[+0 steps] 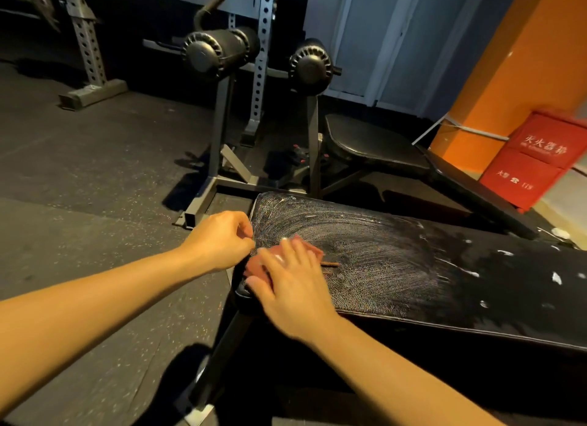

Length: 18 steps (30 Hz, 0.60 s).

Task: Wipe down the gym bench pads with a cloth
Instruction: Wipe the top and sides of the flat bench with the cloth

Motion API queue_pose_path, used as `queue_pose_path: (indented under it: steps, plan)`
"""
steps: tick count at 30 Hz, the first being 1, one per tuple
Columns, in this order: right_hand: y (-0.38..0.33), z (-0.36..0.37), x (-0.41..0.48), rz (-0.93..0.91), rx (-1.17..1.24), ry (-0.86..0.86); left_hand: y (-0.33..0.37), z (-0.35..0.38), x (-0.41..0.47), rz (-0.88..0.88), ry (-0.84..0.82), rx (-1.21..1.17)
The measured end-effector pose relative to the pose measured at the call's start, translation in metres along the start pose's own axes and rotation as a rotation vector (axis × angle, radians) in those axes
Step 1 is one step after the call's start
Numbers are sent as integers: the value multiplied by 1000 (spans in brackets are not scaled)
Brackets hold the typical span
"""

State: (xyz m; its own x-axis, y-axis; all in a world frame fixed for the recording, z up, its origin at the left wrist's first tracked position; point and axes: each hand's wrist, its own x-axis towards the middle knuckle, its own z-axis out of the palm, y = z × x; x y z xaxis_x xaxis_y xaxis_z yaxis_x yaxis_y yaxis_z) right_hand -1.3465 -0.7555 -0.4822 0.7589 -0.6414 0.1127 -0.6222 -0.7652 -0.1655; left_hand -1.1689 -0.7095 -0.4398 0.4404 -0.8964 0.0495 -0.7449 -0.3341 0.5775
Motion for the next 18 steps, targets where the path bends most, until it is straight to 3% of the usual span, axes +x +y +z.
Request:
queue_pose_path:
  steps: [4, 6, 9, 11, 13, 15, 16, 18]
  plan:
    - [22, -10, 0, -181, 17, 68, -12, 1, -7, -74, -20, -18]
    - [71, -19, 2, -17, -29, 149, -15, 1, -11, -96, -86, -31]
    - [104, -26, 17, 406, -125, 165, -16, 1, -14, -134, -150, -71]
    - [68, -12, 29, 267, -97, 155, -15, 2, -14, -154, -158, -109]
    - [24, 0, 26, -65, 2, 49, -16, 4, -13, -170, -157, -160]
    - [31, -8, 32, -245, 43, -75, -19, 5, -12, -180, -191, -233]
    - [55, -13, 44, -215, 41, -86, -21, 5, -13, -172, -219, -255]
    - [102, -24, 74, 60, -13, 41, -24, 5, -16, -150, -249, -255]
